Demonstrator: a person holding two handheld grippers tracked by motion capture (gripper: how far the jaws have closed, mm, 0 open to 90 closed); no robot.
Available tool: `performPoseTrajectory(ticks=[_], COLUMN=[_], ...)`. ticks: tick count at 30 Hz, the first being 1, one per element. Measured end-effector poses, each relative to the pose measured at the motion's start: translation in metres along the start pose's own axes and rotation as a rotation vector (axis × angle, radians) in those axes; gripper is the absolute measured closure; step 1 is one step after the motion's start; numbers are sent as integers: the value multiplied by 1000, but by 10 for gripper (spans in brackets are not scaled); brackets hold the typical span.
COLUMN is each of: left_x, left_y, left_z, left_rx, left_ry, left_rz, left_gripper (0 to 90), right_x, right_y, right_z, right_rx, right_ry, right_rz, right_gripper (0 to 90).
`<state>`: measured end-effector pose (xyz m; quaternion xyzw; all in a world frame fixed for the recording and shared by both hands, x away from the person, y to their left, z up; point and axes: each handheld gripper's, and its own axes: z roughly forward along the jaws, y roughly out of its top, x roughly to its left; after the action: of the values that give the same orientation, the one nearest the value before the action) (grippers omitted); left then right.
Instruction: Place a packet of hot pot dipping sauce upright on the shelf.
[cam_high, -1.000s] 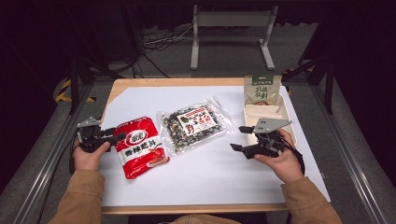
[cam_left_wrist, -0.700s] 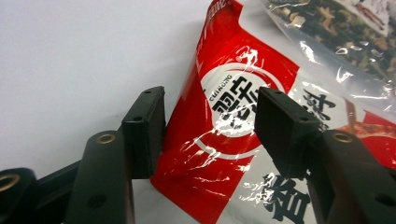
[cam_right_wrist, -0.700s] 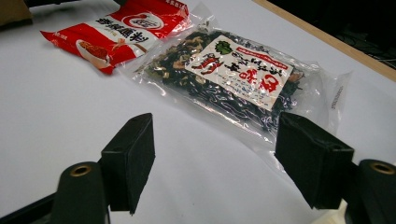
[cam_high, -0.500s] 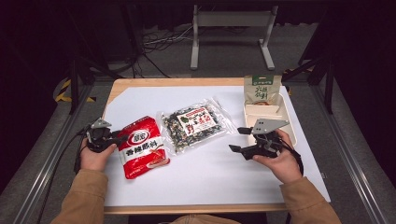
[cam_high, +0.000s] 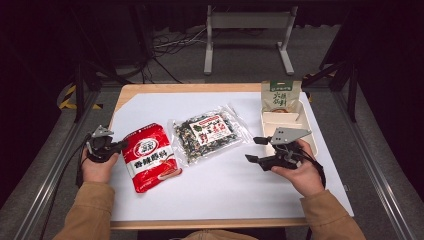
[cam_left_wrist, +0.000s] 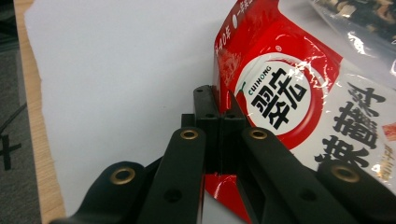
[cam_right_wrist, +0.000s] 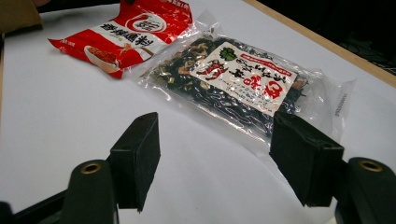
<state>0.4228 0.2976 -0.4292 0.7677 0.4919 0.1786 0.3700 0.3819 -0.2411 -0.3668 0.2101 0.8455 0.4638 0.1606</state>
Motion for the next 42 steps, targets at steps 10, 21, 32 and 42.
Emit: performPoseTrajectory(ticks=[10, 21, 32, 42], left_x=[-8, -28, -36, -51], left_y=[10, 20, 27, 32], left_z=[-34, -74, -91, -108], left_rx=[-89, -165, -148, -177], left_ry=[-19, -96, -138, -186], left_rz=[23, 71, 38, 125], left_gripper=[900, 900, 895, 900], right_x=[-1, -1, 0, -1], right_y=[0, 0, -2, -2], right_z=[-1, -3, -1, -2], right_rx=[-19, -27, -9, -12], right_ry=[7, 25, 31, 31], right_rz=[-9, 26, 31, 33], right_gripper=[365, 384, 384, 392])
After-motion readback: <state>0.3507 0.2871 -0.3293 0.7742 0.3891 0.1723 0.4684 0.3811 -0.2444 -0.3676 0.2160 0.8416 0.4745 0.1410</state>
